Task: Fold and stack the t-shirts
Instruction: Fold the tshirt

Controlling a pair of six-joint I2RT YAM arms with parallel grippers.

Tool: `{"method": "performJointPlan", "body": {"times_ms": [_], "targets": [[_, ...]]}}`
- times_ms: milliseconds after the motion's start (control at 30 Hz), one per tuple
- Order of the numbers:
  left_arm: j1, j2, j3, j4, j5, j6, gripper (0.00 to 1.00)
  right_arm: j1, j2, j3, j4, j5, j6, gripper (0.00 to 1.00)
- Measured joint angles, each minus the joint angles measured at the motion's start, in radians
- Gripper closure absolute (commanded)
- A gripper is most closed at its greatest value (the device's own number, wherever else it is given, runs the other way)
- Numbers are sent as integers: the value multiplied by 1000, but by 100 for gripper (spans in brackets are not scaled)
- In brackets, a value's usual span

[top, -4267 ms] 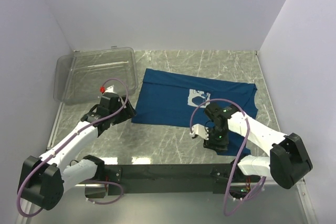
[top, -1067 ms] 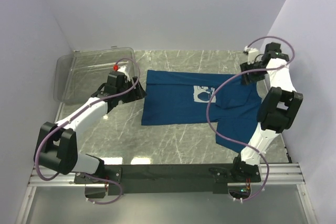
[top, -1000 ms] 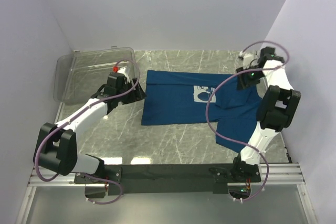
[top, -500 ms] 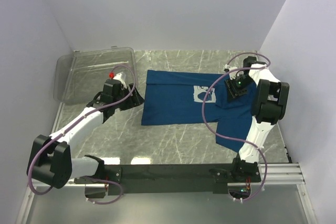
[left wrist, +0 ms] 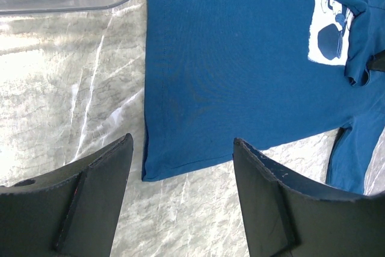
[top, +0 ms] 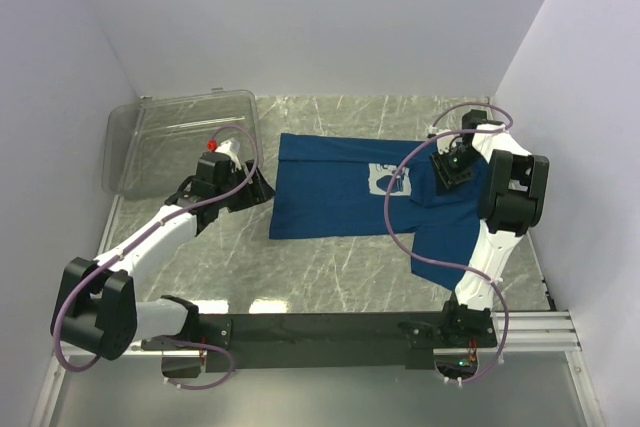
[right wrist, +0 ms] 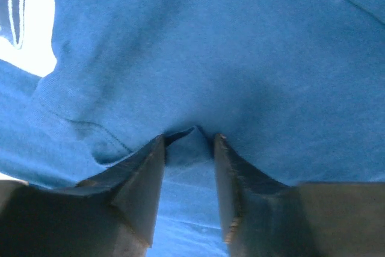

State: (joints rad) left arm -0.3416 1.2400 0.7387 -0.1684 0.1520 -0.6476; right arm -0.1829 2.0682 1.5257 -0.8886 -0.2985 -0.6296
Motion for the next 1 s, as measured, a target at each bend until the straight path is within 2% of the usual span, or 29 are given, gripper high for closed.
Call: {"method": "performJointPlan", "body": {"times_ms": [67,167,700,1000], "targets": [[0,0,0,-1,0,0,27,0,-2,-7,11,4,0,69],[0,-2,0,0,0,0,27,-1,-8,-18,22,7,3,75],[0,-21,-15,-1,0,0,27,-1,-159,-153,24,9,2,74],[0,-42,-28,-1,0,0,27,-1,-243,-250,25,14,-11,67]]}}
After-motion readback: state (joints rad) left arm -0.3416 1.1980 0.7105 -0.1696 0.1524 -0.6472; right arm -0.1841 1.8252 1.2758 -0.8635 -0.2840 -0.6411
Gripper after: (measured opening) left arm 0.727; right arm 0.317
